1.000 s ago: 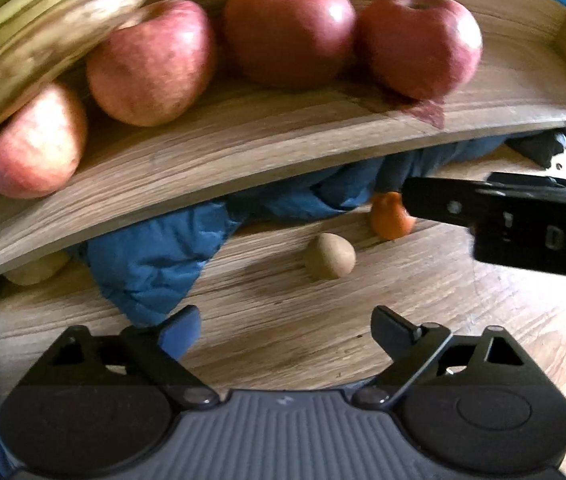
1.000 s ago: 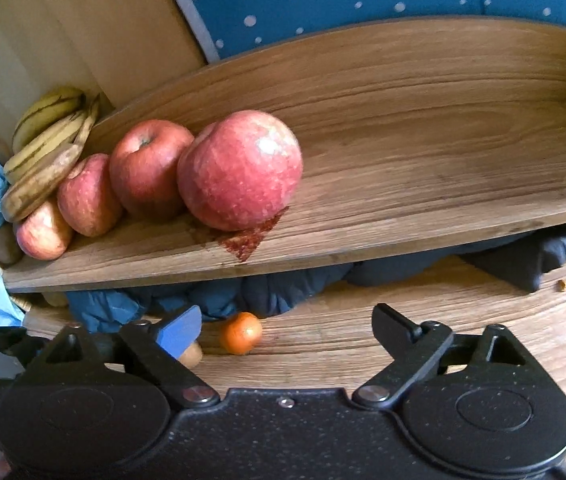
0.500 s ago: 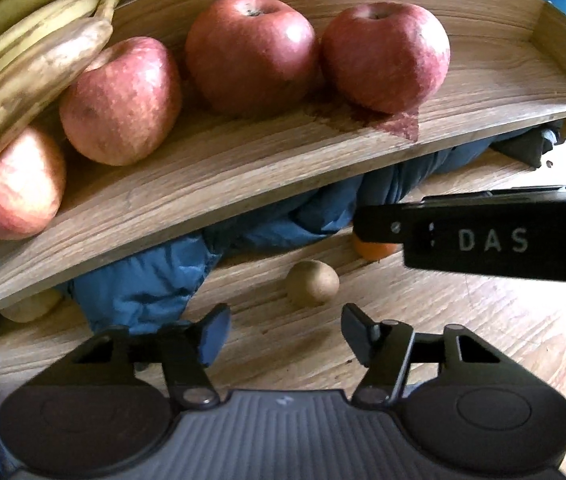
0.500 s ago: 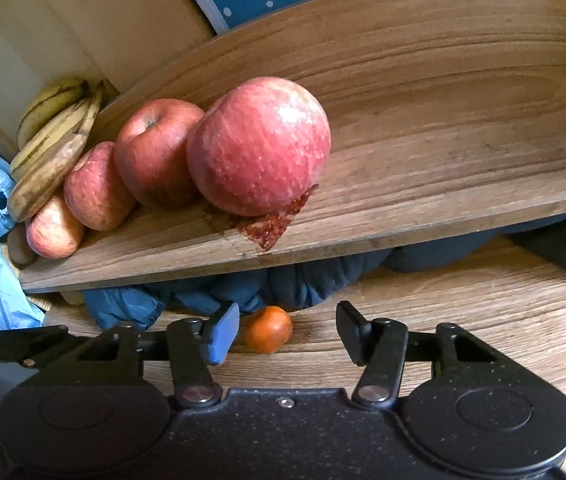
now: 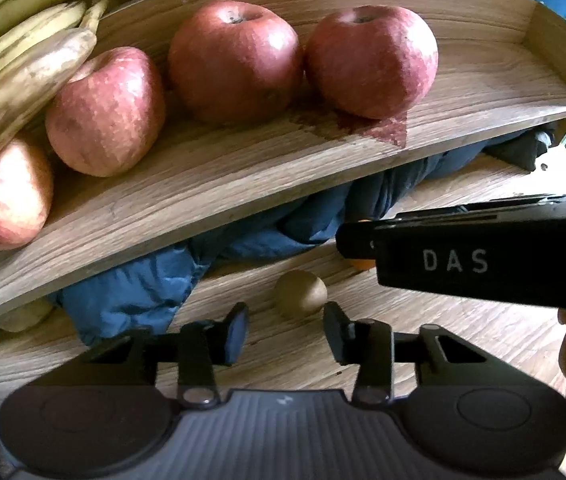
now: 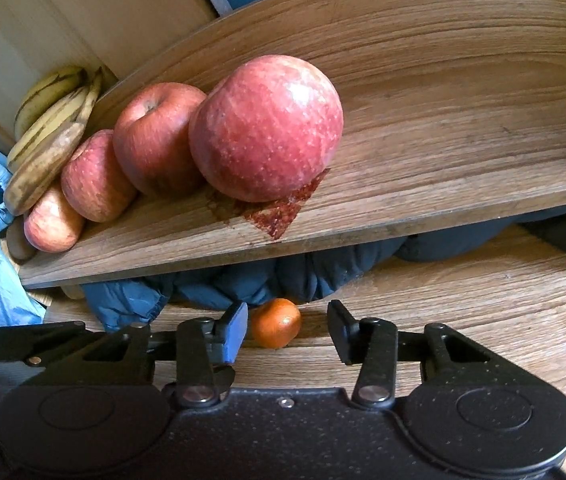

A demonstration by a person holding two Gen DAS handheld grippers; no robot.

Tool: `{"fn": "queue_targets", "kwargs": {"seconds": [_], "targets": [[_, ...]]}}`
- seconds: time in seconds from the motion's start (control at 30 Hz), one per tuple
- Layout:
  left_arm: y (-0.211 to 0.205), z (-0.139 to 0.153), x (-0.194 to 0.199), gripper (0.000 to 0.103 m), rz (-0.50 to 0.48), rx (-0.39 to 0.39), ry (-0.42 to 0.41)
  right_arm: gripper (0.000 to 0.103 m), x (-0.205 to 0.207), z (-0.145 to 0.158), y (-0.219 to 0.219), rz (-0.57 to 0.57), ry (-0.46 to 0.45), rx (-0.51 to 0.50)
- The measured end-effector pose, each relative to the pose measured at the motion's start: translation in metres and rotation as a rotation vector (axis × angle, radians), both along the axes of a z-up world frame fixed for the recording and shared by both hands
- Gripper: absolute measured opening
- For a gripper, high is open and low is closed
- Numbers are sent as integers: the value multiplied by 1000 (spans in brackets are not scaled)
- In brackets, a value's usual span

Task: Organize fruits
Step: 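Close the left gripper on a brown kiwi while the right gripper grasps a small orange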

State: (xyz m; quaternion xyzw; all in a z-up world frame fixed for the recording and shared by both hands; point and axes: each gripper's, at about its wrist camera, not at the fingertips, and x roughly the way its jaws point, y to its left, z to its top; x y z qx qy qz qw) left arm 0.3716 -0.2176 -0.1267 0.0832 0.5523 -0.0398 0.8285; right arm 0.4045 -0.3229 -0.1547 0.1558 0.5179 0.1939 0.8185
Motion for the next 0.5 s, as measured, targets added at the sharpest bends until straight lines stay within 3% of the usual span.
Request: {"fn": "queue_targets", "kwargs": {"seconds": [0.07, 0.5], "targets": [[-1, 1, -1, 39, -1, -4, 0, 43, 0, -1, 2, 2, 0, 0], [4, -1, 0, 36, -4, -17, -10, 33, -2, 0, 0, 20, 4, 13]]}}
